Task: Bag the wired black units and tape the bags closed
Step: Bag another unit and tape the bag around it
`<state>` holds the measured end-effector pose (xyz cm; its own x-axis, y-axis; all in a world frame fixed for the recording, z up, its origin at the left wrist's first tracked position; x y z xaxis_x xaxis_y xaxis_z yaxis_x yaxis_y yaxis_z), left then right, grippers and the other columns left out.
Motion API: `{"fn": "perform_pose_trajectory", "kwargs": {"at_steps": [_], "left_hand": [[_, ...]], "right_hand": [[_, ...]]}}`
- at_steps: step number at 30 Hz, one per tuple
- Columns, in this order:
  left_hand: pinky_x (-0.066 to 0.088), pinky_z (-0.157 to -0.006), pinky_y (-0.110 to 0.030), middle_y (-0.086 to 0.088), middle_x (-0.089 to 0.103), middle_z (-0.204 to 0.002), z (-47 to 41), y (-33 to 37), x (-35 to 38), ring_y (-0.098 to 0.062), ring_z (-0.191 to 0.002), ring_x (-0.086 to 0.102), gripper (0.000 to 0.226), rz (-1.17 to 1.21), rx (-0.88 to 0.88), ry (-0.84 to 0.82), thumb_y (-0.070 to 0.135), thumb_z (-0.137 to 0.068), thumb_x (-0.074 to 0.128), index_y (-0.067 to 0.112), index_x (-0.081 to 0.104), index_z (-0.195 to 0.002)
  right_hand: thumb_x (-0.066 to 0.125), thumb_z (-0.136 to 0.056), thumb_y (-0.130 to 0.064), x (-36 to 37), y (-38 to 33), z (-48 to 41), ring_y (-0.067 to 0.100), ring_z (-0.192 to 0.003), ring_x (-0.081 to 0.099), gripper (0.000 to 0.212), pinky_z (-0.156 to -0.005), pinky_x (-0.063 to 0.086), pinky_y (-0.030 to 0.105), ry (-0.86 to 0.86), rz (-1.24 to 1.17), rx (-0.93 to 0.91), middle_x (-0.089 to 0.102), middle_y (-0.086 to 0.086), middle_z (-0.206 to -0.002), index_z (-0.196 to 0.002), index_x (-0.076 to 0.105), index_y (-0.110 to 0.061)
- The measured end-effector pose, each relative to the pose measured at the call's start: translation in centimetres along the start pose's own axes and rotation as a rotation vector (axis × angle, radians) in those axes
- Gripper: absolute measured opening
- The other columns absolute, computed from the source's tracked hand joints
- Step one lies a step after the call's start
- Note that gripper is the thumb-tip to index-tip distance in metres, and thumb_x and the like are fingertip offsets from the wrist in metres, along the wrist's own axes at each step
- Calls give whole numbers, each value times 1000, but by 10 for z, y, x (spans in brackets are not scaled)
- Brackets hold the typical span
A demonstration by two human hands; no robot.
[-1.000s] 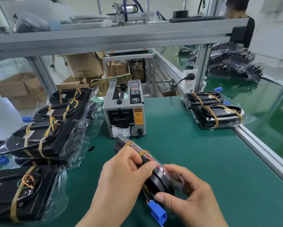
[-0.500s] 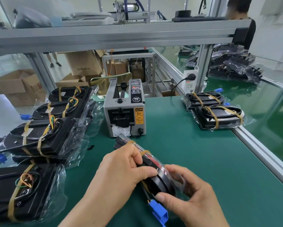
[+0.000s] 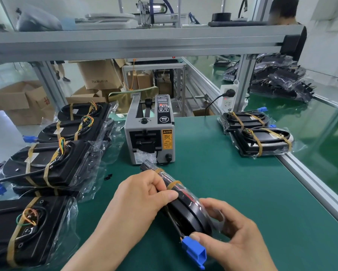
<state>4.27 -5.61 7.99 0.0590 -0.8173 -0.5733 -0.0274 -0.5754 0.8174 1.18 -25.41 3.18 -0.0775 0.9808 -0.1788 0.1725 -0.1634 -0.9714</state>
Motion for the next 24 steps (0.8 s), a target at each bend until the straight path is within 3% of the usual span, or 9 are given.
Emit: {"fn": "perform_pose_trajectory", "kwargs": {"at_steps": [2,5,8,11,13,16,18,21,24], "left_hand": [[32,-45,-17,11,45,-45,0,0,0,-3,-40,38,18,19,-2,0,42,-78,76,32,62,-78],[33,-46,-17,11,46,-45,1,0,3,-3,-40,39,19,50,-11,10,43,-77,77,32,62,-77],[32,-44,-13,12,47,-46,2,-1,4,-2,-42,38,19,60,-15,31,44,-75,77,34,61,-77],[32,-46,-13,12,50,-49,2,-2,4,-1,-44,40,19,62,7,31,46,-75,76,35,61,-78],[35,-47,-13,11,53,-52,1,-4,1,0,-45,41,14,95,26,-11,44,-79,73,34,63,-79],[37,-50,-11,12,62,-59,-3,-8,-12,2,-48,48,8,111,71,-39,45,-83,68,37,68,-82],[41,-55,-11,13,65,-68,-12,-14,-30,2,-55,51,2,107,137,101,38,-83,69,38,70,-85],[40,-72,-7,15,61,-88,-32,-18,-55,-3,-80,56,22,-28,274,218,19,-85,71,40,70,-93],[35,-93,-8,22,53,-109,-51,-12,-62,-1,-109,51,37,-224,405,79,13,-91,68,42,66,-113]], "right_hand": [[93,-51,-18,-1,-4,-1,7,-93,73,55,-79,49,8,-41,31,52,77,-11,-99,-97,73,-41],[83,-43,-53,-5,-15,-6,-10,-105,62,64,-94,45,16,-4,210,66,70,-27,-110,-105,68,-48],[63,-49,-76,1,-36,-21,-17,-120,45,75,-97,33,9,-13,517,13,51,-41,-125,-121,51,-58],[60,-68,-75,10,-49,-40,-7,-128,44,77,-104,36,18,-151,738,15,48,-34,-133,-138,40,-50],[64,-74,-70,13,-50,-48,-4,-111,57,58,-97,46,25,-218,705,26,62,-26,-121,-126,48,-48],[56,-69,-69,16,-50,-51,6,-84,63,52,-82,53,32,-244,681,33,70,-11,-95,-113,48,-43],[44,-62,-70,16,-49,-50,7,-82,64,60,-79,54,30,-208,693,22,70,-11,-91,-115,45,-44],[52,-68,-64,18,-45,-50,4,-94,65,60,-86,52,25,-188,731,38,71,-18,-101,-125,50,-47],[58,-73,-60,18,-43,-51,3,-101,64,61,-89,50,21,-185,756,31,70,-21,-107,-132,51,-44]]}}
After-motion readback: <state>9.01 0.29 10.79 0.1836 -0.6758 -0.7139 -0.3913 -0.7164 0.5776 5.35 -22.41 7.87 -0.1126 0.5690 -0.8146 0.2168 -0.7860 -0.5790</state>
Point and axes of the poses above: each hand's wrist, its own z-axis away from the middle knuckle, its own x-axis out of the palm, y = z × x, the point moved 3 cm from there along -z, towards the middle knuckle
